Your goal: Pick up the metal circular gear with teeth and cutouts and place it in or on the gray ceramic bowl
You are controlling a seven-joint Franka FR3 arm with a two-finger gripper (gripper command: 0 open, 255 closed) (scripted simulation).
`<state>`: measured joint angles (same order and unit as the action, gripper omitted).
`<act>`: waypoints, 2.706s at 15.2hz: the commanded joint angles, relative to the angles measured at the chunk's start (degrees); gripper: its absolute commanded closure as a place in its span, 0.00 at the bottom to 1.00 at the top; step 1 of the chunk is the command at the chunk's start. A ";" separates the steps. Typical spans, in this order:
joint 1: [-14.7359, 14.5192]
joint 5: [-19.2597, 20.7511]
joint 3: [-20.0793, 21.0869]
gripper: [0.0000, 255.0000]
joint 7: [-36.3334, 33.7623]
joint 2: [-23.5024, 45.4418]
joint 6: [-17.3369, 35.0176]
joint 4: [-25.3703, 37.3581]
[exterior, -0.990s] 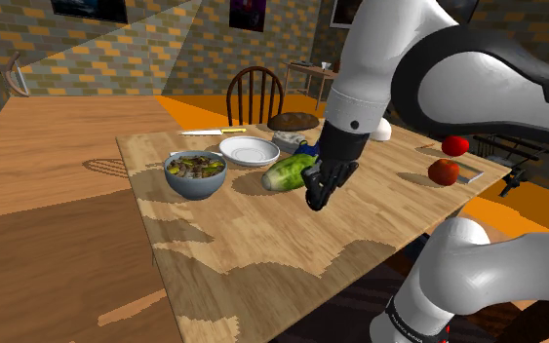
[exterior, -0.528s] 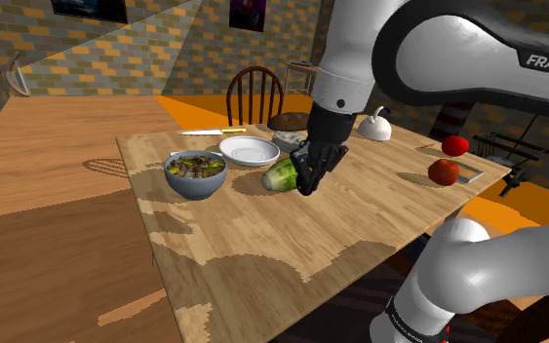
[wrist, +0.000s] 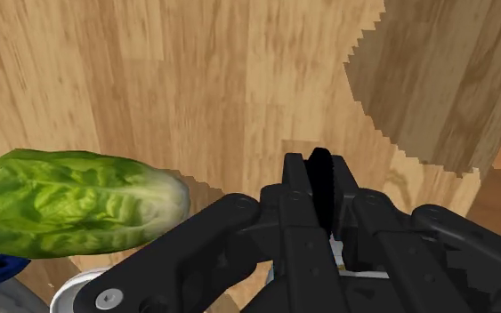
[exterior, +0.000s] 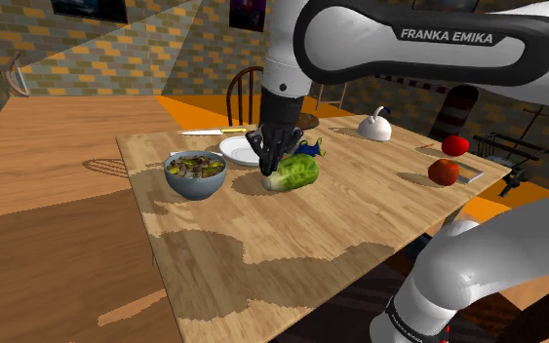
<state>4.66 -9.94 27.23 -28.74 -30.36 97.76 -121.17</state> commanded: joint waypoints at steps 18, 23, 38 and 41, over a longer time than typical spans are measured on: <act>-2.65 26.55 7.32 1.00 -10.88 52.75 -7.48 53.23; -1.33 25.74 7.23 1.00 -11.08 51.31 -2.82 47.24; 0.16 25.31 7.11 1.00 -11.63 50.18 4.52 38.80; 0.18 25.30 7.11 0.00 -11.62 50.17 4.53 38.78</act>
<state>4.82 15.36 34.35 -40.36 19.80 102.29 -82.36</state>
